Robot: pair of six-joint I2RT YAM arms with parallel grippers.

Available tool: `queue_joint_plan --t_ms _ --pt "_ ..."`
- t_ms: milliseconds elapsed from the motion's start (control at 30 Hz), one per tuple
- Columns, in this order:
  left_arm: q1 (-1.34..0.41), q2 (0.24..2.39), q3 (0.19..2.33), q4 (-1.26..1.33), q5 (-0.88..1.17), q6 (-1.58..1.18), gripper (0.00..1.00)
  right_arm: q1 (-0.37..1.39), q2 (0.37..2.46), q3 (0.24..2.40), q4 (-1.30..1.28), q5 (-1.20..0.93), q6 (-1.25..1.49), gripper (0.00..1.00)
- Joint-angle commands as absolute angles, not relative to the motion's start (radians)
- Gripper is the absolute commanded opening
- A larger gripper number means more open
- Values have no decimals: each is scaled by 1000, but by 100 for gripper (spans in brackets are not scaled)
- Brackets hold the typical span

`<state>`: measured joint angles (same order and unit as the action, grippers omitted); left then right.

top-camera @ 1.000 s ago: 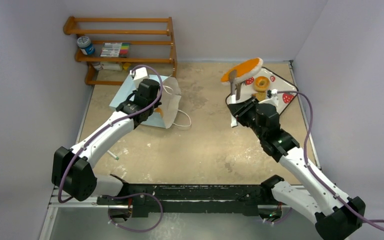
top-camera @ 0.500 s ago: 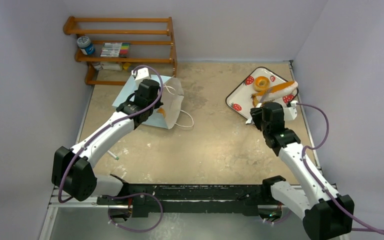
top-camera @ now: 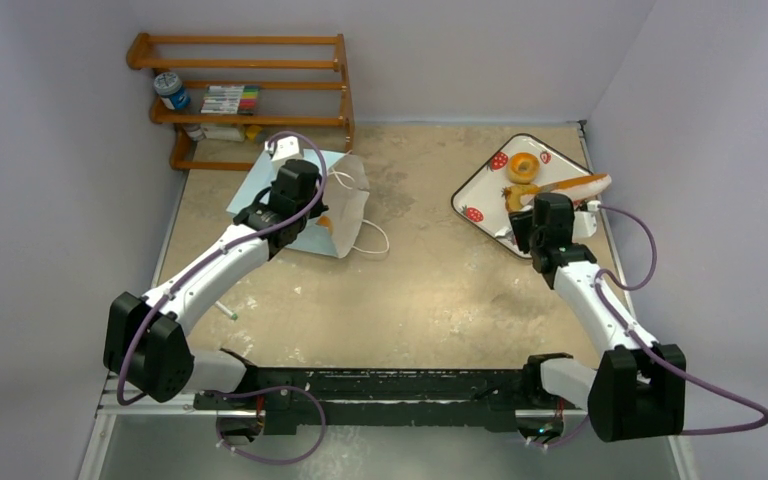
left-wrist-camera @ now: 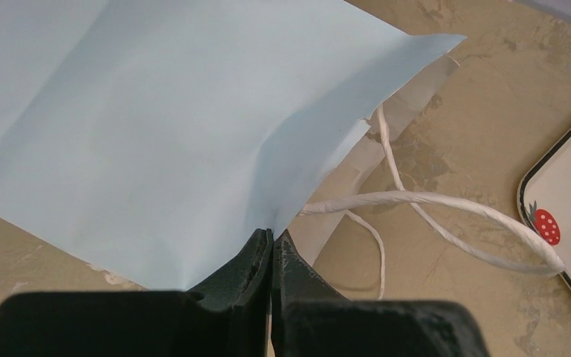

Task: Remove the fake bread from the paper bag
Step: Place the fake bread in the container.

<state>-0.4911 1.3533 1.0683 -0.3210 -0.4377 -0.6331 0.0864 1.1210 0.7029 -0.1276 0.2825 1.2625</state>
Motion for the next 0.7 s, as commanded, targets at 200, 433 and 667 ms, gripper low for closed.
queue_joint_plan --t_ms 200,433,667 --pt "-485 1375 1077 -217 -415 -644 0 -2 1219 802 -20 189 1176 35" --pt "-485 1399 1079 -189 -406 -668 0 -47 1316 906 -37 132 1100 38" --pt "-485 1412 1071 -162 -402 -687 0 -74 1346 949 -58 106 1066 44"
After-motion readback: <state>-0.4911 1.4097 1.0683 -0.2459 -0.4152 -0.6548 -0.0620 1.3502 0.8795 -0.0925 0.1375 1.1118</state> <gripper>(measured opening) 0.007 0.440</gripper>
